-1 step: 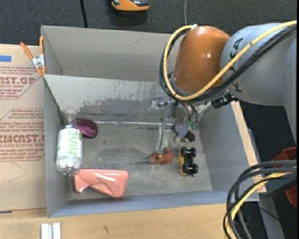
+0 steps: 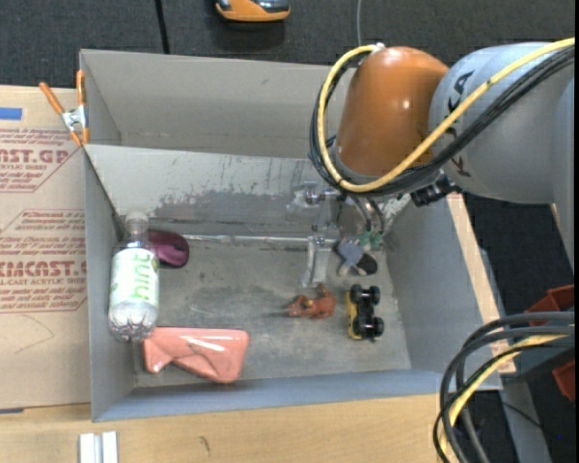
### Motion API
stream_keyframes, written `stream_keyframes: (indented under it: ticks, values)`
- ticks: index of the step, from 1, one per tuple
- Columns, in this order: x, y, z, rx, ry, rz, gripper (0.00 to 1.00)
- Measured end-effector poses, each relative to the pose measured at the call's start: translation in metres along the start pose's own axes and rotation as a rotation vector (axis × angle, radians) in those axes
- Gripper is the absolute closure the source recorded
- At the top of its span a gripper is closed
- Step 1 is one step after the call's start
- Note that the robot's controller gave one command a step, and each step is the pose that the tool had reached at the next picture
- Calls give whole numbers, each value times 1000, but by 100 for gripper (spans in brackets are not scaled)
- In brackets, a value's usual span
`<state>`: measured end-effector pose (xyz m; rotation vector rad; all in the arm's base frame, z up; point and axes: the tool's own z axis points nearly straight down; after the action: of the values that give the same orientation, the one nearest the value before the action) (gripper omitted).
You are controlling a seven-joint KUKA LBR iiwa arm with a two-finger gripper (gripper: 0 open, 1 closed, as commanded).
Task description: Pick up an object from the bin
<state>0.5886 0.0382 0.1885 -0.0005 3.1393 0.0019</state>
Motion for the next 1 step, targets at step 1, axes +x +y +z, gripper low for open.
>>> stream_keyframes:
  ticks: [1]
  values:
    - [14, -15, 32, 1, -4, -98, 0]
